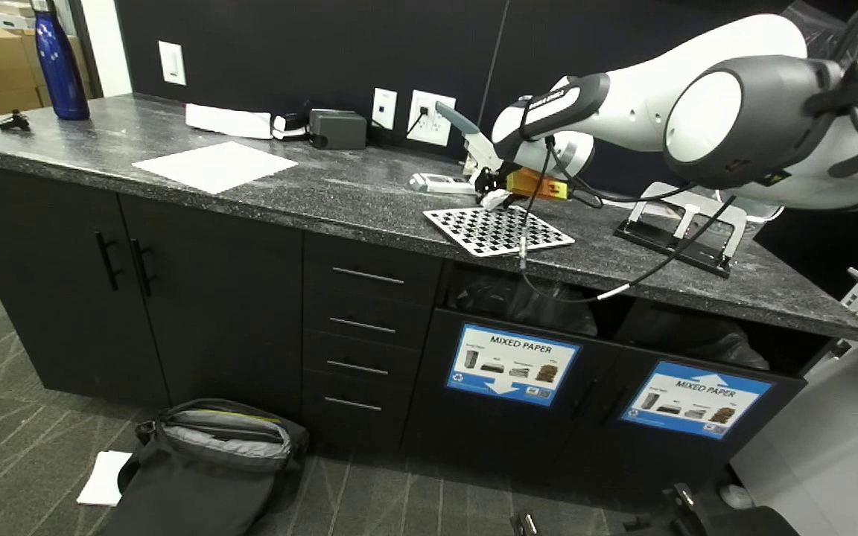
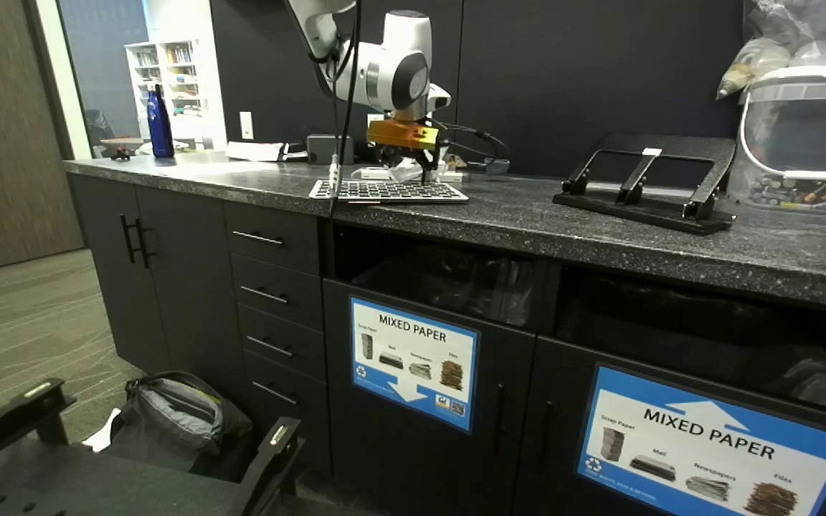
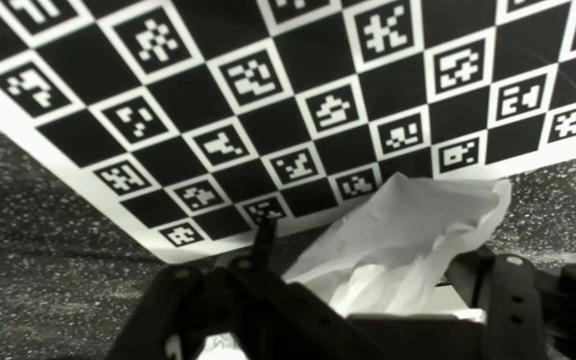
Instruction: Put the papers in the bin to the left
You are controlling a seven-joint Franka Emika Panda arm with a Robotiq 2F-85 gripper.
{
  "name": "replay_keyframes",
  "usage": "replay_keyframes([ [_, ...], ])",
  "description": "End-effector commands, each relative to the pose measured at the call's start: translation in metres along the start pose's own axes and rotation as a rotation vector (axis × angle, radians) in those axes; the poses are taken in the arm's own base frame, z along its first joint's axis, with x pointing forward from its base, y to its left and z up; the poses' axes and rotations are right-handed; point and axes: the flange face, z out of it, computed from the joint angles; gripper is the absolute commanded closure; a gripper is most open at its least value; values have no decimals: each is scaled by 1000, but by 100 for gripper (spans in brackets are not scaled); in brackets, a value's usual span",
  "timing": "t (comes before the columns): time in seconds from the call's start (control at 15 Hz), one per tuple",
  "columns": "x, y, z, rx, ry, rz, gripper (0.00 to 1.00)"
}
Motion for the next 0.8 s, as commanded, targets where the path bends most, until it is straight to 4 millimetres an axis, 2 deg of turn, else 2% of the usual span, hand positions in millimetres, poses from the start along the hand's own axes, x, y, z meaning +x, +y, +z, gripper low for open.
replay_keyframes([
  [0.0, 8, 1, 8, -36, 23, -7, 51],
  [0.27, 11, 3, 6, -57, 36, -17, 81],
  [0.4, 15, 4, -1, -66, 44, -19, 92],
  [0.53, 19, 4, -10, -95, 57, -23, 96],
  [0.67, 22, 4, -24, -142, 43, -6, 94],
  [0.73, 26, 2, -38, -162, 40, 5, 95],
])
